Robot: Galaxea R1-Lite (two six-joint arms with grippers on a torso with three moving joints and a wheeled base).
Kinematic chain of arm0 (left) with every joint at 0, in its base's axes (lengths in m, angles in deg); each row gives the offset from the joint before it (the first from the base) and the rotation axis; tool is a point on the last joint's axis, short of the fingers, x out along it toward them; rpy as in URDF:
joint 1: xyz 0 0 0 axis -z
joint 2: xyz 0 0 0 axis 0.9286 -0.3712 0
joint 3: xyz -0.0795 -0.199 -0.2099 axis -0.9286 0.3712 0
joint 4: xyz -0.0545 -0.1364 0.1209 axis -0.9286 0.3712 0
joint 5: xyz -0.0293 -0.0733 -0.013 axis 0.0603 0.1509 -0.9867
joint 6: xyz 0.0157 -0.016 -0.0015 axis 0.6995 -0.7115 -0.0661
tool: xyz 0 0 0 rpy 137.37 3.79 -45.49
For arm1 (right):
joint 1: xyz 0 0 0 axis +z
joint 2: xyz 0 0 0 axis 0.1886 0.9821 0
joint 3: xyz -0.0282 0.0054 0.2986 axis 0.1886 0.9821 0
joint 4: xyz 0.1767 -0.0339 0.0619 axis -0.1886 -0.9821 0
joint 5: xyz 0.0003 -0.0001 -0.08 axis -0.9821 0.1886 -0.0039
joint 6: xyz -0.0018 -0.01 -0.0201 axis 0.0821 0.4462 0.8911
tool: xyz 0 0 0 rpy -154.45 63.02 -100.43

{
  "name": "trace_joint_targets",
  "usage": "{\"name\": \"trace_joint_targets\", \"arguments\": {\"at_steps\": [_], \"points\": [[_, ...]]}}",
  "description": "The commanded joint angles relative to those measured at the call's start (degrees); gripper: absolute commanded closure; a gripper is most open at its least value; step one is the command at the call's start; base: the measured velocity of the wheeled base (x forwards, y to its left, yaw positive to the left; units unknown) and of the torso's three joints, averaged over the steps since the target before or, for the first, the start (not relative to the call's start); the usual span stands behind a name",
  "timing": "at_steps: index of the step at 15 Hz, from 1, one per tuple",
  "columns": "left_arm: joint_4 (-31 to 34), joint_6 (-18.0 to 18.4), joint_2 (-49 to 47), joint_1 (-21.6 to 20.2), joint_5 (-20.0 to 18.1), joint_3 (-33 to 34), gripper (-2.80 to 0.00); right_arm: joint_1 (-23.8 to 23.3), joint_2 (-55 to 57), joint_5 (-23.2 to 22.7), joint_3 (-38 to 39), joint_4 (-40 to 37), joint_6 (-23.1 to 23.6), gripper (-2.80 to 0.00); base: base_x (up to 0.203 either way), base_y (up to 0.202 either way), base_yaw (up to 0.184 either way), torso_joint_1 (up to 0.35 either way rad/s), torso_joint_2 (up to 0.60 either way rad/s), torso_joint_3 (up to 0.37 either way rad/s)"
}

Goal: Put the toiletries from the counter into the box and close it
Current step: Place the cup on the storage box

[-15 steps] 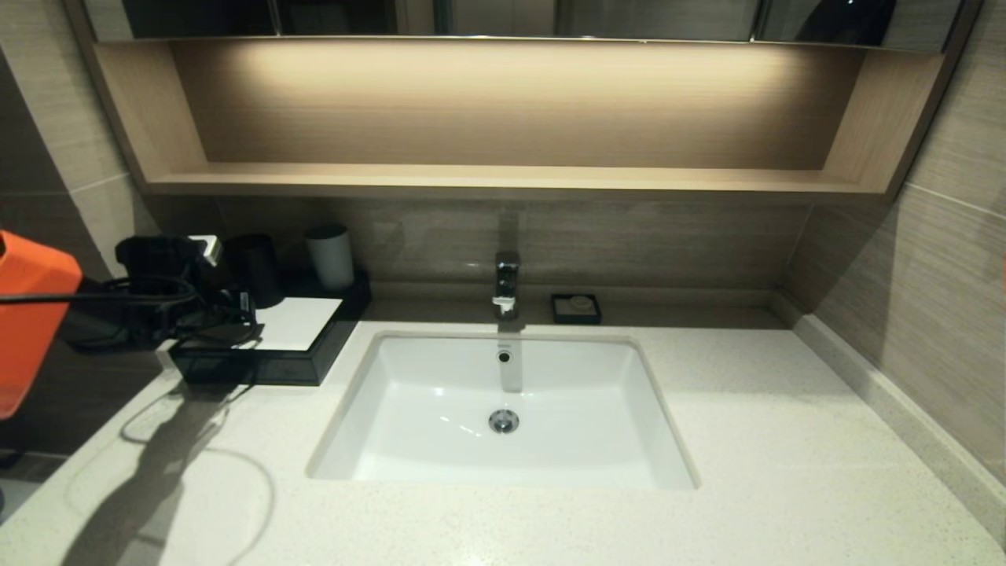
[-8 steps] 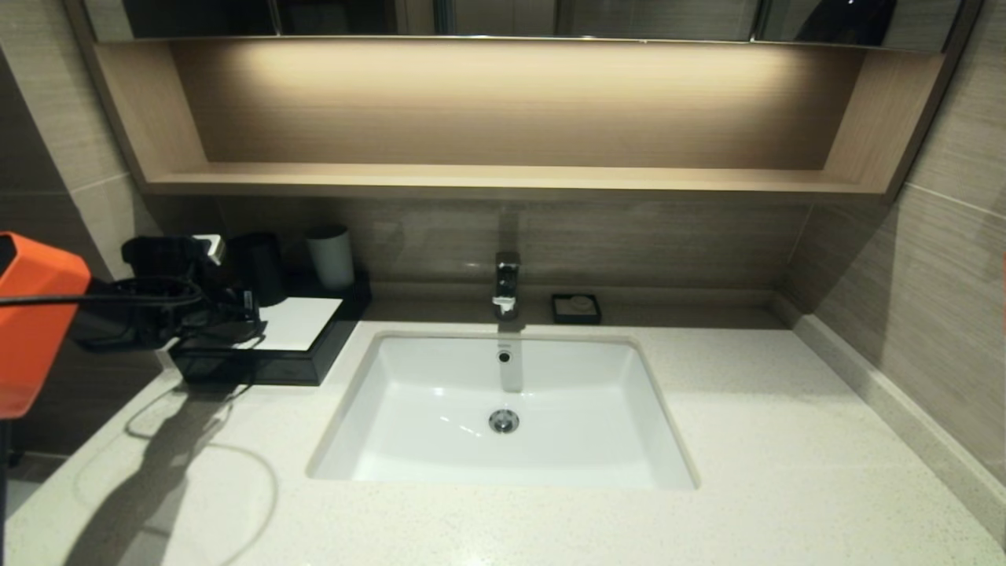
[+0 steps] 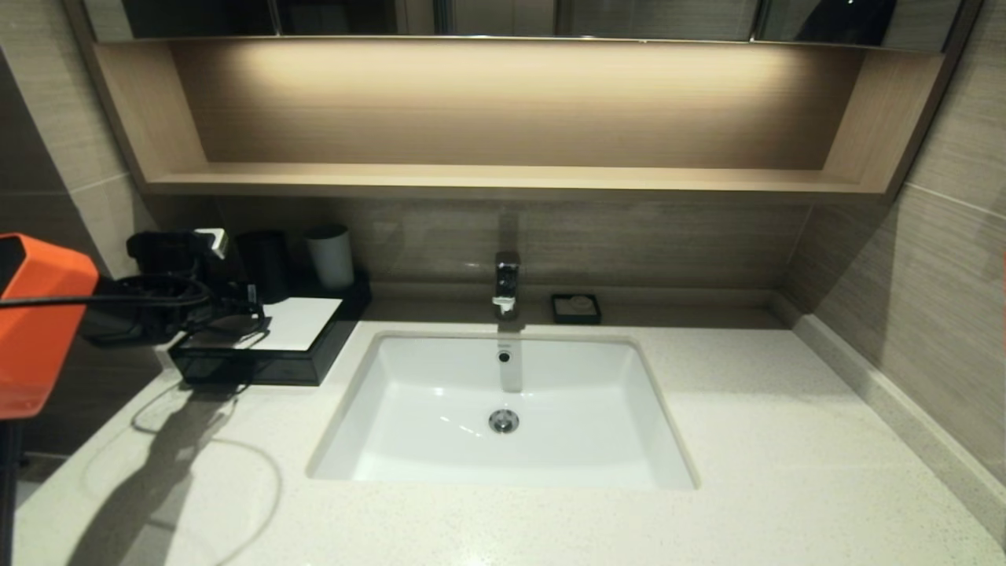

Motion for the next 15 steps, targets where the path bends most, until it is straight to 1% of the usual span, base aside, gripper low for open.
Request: {"name": "trace_joint_targets", "arguments": {"at_steps": [1,15], "points": [[-0.1,-0.1,-0.9,0.0,-0.1,-0.9,0.00,0.0,-0.1,0.0,0.1,0.0,0.0,0.00,0.000,0.000,0.000,0.000,0.00,0.000],[0.0,-0.3,-2.4,0.5,-0.2,-3.0,0.00,0.0,-0.1,0.0,0.1,0.0,0.0,0.00,0.000,0.000,0.000,0.000,0.00,0.000]]}}
